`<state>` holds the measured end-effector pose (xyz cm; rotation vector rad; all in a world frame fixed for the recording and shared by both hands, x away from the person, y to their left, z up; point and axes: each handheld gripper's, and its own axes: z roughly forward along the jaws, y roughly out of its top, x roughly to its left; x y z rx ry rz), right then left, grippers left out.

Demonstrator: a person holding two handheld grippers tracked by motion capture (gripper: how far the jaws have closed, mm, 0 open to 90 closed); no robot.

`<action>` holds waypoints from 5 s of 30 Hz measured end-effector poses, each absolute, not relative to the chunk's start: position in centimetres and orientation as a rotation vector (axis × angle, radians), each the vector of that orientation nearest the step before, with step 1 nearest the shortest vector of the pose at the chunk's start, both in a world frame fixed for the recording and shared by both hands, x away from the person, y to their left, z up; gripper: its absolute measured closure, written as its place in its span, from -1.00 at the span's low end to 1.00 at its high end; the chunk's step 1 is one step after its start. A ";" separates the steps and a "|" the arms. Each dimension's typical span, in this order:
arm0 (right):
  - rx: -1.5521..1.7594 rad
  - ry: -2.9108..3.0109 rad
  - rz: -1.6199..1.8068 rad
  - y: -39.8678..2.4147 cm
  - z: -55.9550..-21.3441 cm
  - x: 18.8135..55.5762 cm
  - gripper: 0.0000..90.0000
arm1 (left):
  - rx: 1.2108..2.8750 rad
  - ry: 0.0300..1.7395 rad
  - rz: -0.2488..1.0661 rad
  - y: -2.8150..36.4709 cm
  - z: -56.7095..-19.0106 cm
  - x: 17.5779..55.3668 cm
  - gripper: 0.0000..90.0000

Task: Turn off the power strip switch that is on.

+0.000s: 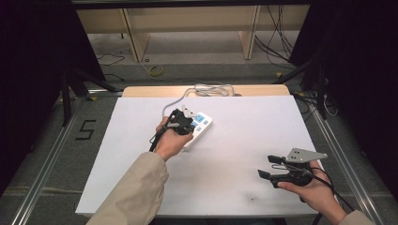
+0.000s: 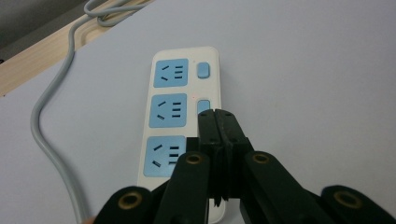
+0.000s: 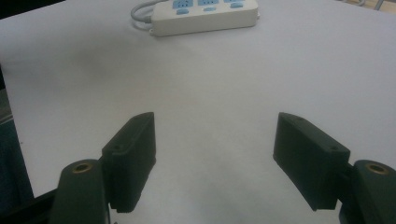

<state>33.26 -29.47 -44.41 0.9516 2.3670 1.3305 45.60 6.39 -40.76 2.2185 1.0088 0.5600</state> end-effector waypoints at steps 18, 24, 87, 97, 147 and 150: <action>0.955 2.368 1.338 -29.6 -44.4 33.2 -0.33 | 2.277 1.018 0.529 4.7 -41.9 48.0 1.00; 0.956 2.367 1.339 -29.7 -44.5 33.3 -0.33 | 2.276 1.032 0.525 4.4 -42.5 48.8 1.00; 0.951 2.377 1.347 -29.7 -44.5 33.4 -0.33 | 2.333 1.077 0.493 3.0 -44.6 51.6 1.00; 0.951 2.380 1.347 -29.7 -44.5 33.4 -0.33 | 2.337 1.087 0.485 3.1 -44.7 51.7 1.00; 0.935 2.387 1.341 -29.6 -44.5 33.2 -0.34 | 2.342 1.149 0.509 2.3 -44.7 51.9 1.00; 0.935 2.388 1.339 -29.6 -44.5 33.2 -0.33 | 2.349 1.147 0.521 2.2 -44.7 51.8 1.00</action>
